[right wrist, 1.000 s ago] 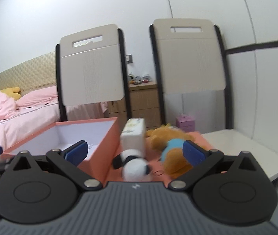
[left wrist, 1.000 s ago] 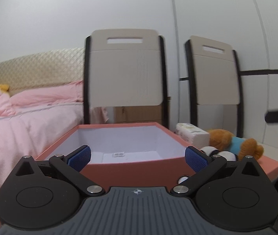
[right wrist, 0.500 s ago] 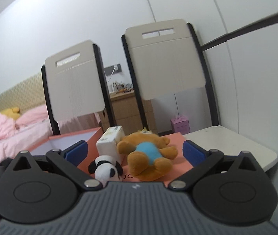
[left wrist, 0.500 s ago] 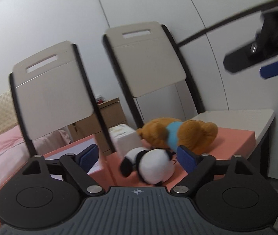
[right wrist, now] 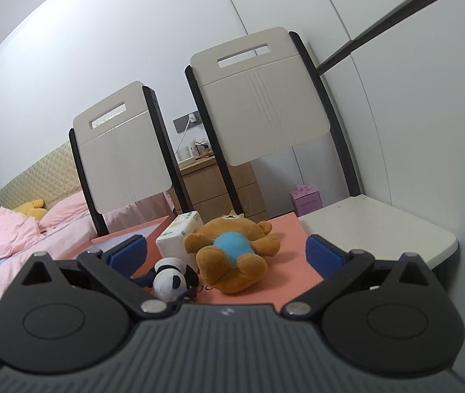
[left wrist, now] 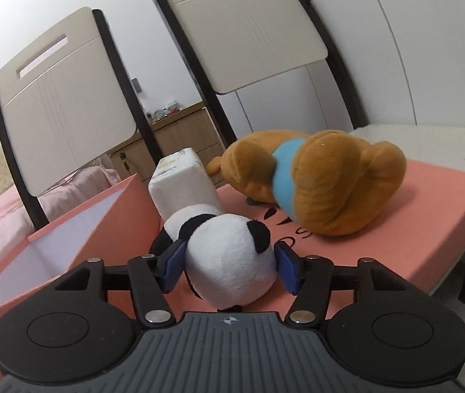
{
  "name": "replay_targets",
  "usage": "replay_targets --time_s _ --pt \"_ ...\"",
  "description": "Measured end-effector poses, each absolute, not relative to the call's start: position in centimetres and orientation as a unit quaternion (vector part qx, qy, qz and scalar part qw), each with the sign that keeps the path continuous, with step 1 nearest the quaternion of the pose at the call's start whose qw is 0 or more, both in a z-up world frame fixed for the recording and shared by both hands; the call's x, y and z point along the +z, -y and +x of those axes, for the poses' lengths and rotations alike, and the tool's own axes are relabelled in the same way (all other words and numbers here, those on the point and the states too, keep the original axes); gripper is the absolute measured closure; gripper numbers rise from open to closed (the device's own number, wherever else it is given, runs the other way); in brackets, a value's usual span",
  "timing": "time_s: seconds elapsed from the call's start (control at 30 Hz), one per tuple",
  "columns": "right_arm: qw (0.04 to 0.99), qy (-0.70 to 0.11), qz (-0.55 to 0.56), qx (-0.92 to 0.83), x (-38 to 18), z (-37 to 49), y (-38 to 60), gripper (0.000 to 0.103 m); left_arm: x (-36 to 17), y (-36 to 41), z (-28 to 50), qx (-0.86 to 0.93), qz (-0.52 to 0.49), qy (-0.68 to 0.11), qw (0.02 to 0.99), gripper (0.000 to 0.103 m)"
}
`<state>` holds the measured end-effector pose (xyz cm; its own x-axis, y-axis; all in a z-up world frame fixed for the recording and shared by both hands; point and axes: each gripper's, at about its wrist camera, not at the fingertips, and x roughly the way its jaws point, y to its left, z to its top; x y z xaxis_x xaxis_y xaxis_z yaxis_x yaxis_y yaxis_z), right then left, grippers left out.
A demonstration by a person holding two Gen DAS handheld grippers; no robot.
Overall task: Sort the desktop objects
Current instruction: 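Grasp the panda plush with the left gripper and lift it, then lower the panda plush into the pink box and open the left gripper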
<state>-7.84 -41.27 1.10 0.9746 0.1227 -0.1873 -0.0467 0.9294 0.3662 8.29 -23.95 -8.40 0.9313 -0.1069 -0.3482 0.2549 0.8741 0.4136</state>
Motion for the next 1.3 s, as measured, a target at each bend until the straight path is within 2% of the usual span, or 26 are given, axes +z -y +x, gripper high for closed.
replay_targets --time_s 0.17,0.3,0.43,0.57,0.77,1.1,1.27,1.3 --pt "0.977 -0.100 0.186 0.042 1.3 -7.6 40.4 0.000 -6.7 22.7 6.3 -0.123 0.214 -0.133 0.960 0.044" --pt "0.978 -0.093 0.184 0.039 1.7 -7.2 39.1 0.000 -3.2 20.3 3.0 -0.146 0.189 -0.081 0.968 0.044" --pt "0.980 -0.090 0.174 0.045 2.0 -6.5 37.2 0.000 0.2 16.2 1.4 -0.139 0.156 -0.038 0.977 0.043" --pt "0.980 -0.100 0.160 0.058 2.1 -5.2 34.9 0.000 1.2 11.2 2.9 -0.097 0.133 -0.022 0.986 0.043" --pt "0.980 -0.120 0.138 0.083 1.9 -2.3 31.5 0.000 -0.7 6.6 7.5 -0.059 0.121 -0.068 0.989 0.043" --pt "0.974 -0.148 0.140 0.097 1.1 2.1 29.0 0.000 -3.2 4.6 10.1 -0.080 0.083 -0.140 0.983 0.041" --pt "0.975 -0.150 0.134 0.096 1.0 2.3 28.3 0.000 -2.8 4.7 9.4 -0.088 0.085 -0.119 0.985 0.017" --pt "0.975 -0.150 0.132 0.095 1.0 2.3 28.2 0.000 -2.7 4.8 9.3 -0.092 0.085 -0.115 0.985 0.015"
